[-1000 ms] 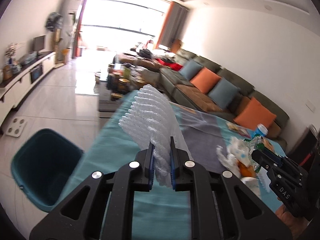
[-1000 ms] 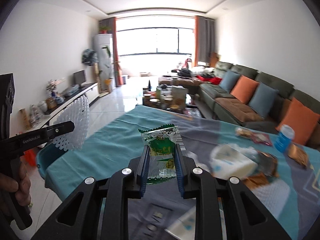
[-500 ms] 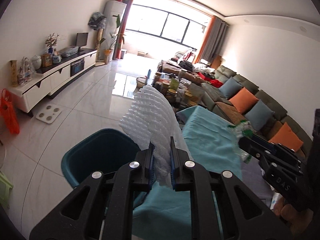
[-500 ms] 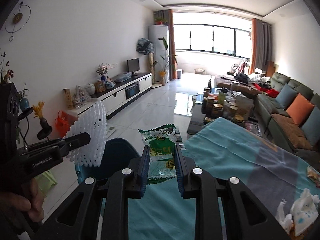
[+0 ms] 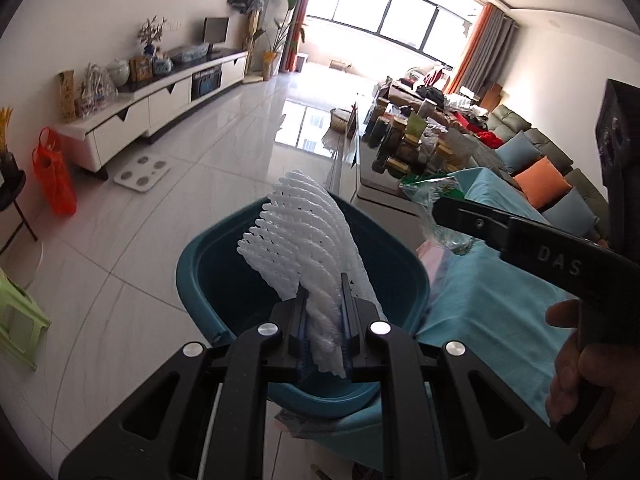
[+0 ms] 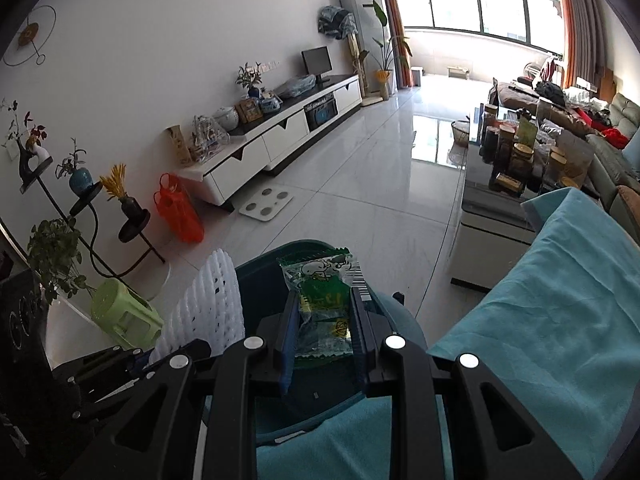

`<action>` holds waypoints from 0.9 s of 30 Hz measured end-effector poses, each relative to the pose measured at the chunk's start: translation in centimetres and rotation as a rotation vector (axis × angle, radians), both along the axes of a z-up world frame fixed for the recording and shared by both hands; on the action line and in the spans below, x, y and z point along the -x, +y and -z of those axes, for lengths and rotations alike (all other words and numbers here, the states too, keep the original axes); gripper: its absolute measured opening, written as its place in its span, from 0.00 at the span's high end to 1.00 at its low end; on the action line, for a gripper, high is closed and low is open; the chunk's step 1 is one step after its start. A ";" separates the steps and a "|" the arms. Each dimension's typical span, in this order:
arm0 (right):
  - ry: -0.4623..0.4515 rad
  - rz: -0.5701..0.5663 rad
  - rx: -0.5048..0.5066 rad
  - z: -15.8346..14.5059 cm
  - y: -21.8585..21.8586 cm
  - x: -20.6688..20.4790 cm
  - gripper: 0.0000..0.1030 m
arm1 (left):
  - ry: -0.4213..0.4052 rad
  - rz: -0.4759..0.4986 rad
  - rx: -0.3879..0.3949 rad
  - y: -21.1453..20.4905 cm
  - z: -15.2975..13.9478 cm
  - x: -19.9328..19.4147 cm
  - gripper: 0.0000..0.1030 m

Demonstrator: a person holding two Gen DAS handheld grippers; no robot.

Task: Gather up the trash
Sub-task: 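Carry both items to the teal bin and open both tools to drop them, then return both tools from the bin to the table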

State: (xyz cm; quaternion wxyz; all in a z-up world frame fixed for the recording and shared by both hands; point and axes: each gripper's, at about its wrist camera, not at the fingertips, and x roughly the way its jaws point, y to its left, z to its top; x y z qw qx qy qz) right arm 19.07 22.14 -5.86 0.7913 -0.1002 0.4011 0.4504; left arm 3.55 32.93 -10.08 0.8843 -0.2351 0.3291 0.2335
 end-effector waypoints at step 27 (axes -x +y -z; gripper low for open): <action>-0.006 0.033 0.034 1.8 1.1 -0.1 0.39 | -0.005 -0.066 -0.012 -1.6 0.5 -1.7 0.17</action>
